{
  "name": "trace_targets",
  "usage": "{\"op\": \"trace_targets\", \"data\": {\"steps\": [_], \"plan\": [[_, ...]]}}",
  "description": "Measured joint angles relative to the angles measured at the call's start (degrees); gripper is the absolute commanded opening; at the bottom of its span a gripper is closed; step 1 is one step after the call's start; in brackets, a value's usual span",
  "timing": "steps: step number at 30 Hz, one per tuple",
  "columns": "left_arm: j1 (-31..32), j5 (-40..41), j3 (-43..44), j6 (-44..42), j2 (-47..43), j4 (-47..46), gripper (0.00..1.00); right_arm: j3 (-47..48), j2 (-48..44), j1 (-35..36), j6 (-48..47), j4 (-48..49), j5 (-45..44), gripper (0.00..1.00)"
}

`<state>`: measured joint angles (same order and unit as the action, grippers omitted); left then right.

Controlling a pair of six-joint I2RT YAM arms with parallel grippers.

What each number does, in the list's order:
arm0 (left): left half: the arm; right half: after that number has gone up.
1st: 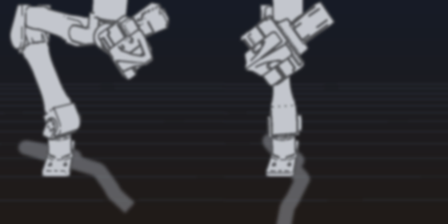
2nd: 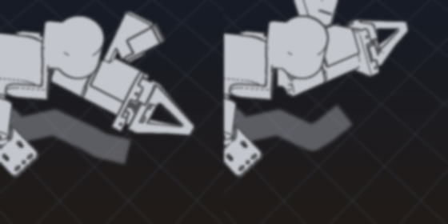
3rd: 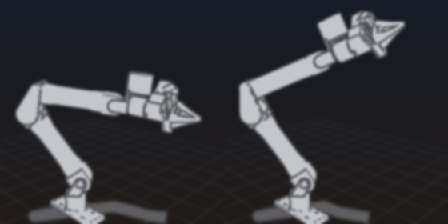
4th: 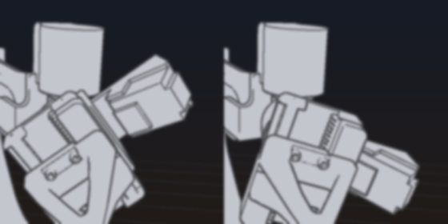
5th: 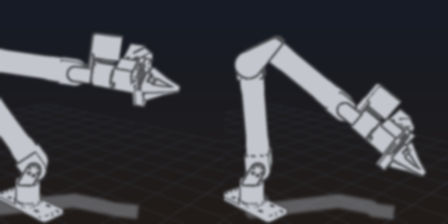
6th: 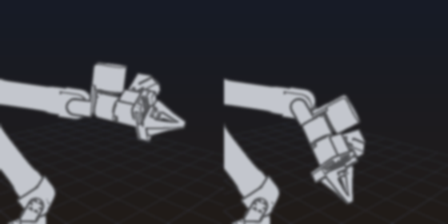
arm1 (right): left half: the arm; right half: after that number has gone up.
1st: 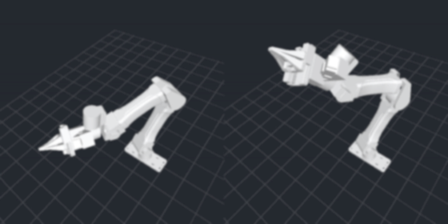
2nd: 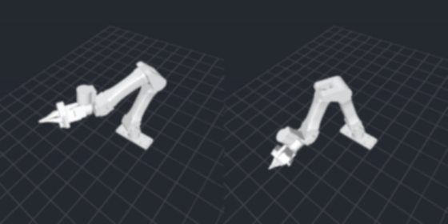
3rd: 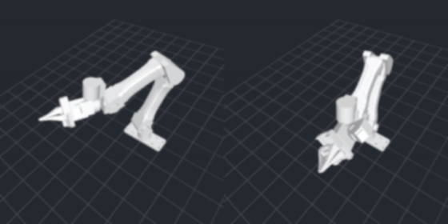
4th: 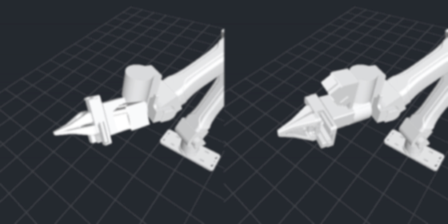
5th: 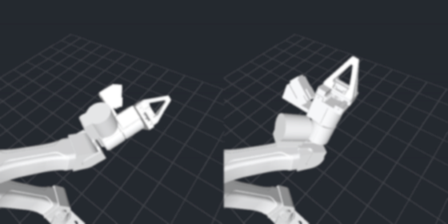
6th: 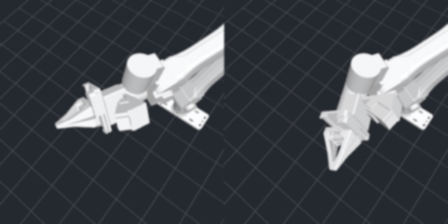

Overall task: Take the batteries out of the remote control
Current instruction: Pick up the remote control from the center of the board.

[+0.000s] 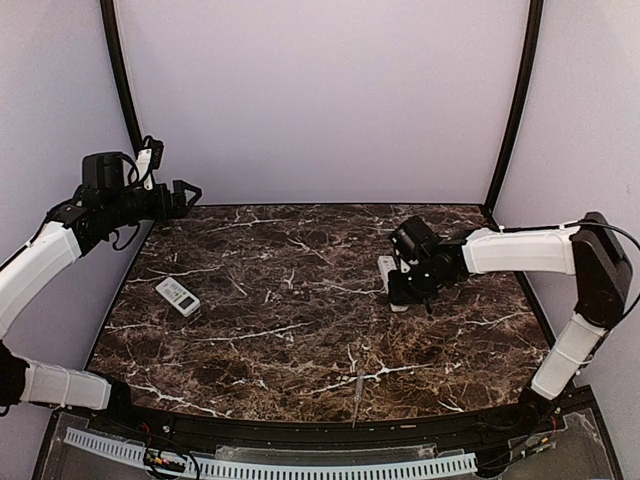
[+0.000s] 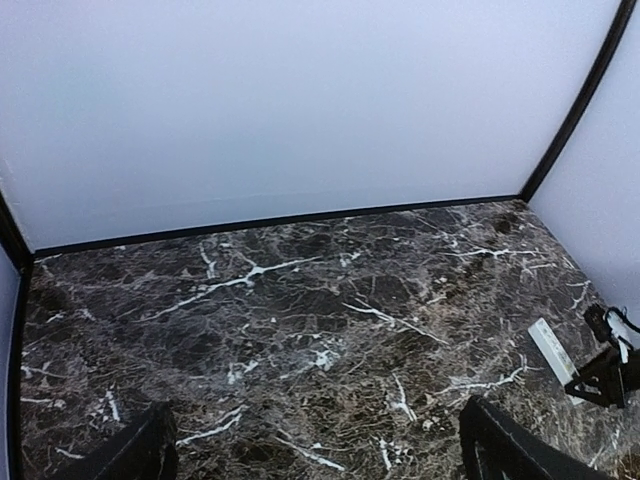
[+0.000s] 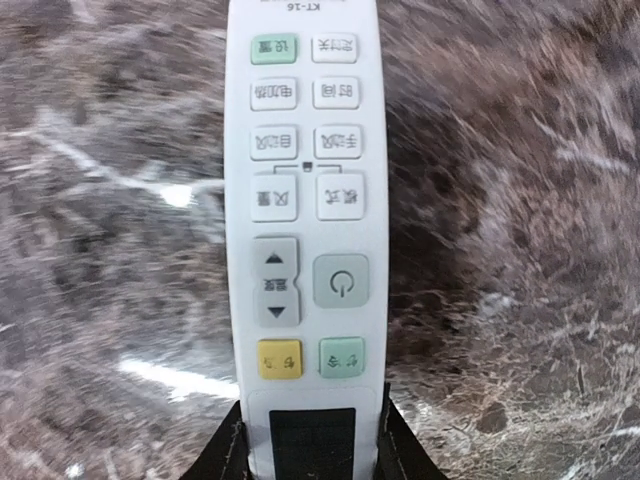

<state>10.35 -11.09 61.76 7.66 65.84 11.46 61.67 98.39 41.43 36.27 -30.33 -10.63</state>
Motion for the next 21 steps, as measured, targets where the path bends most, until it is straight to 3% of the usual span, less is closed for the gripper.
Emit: {"op": "trace_targets", "data": {"steps": [5,10,15,21], "plan": [[0.8,-12.9,-2.8,1.4,-0.3,-5.2,0.96,-0.1,-10.2,0.0,-7.6,7.8,12.7,0.09],[6.5,-24.7,-4.3,3.8,0.0,-11.5,0.96,2.3,-14.4,0.1,-12.5,14.9,30.8,0.05],[14.4,-31.1,-4.3,6.1,1.9,-15.5,0.96,5.3,-14.3,0.2,-13.3,19.9,48.4,0.05],[21.6,-34.7,-4.4,12.6,6.3,-23.6,0.97,8.1,-13.9,1.0,-13.1,23.5,61.4,0.04]]}}
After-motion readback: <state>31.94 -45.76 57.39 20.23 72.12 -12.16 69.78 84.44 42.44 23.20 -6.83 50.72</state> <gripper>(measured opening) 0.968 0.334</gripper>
